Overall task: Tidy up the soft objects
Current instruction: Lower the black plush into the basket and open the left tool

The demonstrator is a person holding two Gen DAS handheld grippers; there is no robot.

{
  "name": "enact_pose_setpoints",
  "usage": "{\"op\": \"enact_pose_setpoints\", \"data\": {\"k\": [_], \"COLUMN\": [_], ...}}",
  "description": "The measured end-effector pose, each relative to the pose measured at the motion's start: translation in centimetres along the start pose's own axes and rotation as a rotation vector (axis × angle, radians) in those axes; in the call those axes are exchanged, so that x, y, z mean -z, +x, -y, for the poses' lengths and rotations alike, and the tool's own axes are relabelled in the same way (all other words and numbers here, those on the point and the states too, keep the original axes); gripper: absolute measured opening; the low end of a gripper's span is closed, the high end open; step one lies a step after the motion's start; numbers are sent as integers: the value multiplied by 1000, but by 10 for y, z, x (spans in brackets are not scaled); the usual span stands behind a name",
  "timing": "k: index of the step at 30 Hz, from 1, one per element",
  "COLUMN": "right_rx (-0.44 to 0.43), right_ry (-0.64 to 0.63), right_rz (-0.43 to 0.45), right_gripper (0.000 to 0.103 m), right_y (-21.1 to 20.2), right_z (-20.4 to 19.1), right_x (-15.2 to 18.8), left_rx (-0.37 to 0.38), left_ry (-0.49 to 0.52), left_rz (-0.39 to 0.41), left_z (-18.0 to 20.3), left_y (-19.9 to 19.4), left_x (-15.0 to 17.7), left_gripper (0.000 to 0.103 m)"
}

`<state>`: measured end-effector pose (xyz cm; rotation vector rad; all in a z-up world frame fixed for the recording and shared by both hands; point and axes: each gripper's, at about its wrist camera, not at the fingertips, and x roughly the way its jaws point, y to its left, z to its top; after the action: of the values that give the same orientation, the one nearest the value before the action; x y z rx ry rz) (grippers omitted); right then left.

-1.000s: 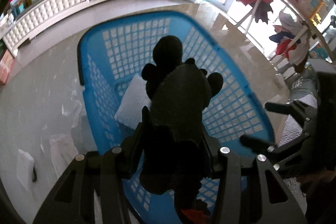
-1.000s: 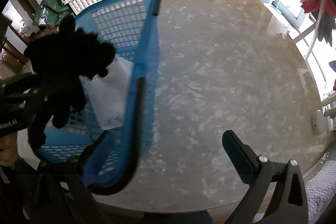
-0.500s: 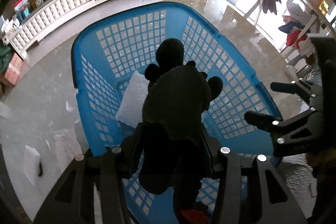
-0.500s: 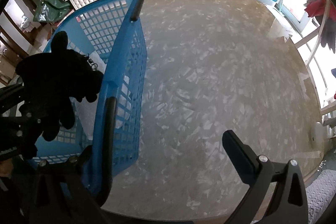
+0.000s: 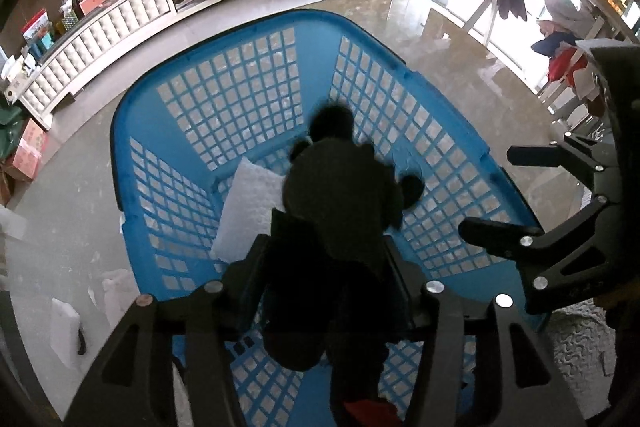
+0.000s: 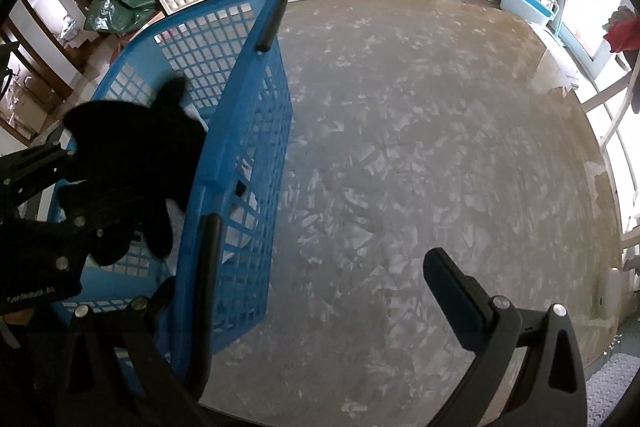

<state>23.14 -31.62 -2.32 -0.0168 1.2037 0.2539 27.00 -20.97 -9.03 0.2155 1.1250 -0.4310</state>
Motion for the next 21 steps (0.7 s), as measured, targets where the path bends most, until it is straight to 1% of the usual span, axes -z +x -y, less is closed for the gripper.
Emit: {"op": "enact_pose_setpoints", "data": {"k": [8, 10, 11, 13, 15, 18, 21], "right_rx": [6, 8, 10, 27, 45, 39, 41], "right_ry": [42, 44, 47, 56, 57, 59, 58], "right_rz": [-10, -8, -6, 4, 22, 42, 65], "right_gripper": [102, 103, 103, 102, 102, 103, 103], "right_y": [-1, -3, -5, -11, -18, -31, -44], "right_z": [-3, -6, -8, -12, -16, -26, -38], "right_x": [2, 4, 5, 6, 7, 8, 10], "left_rx": [9, 18, 22, 20, 7, 1, -5], "left_ry": [-3, -14, -18, -20, -13, -6, -13], "left_rz": [10, 10, 11, 20, 35, 73, 113], "left_z": [-7, -9, -11, -12, -13, -17, -25], "left_y": [0, -3, -4, -11, -19, -38, -60], "left_x": [0, 2, 4, 7, 10, 15, 21], "left_gripper": [51, 53, 55, 68, 69, 75, 77]}}
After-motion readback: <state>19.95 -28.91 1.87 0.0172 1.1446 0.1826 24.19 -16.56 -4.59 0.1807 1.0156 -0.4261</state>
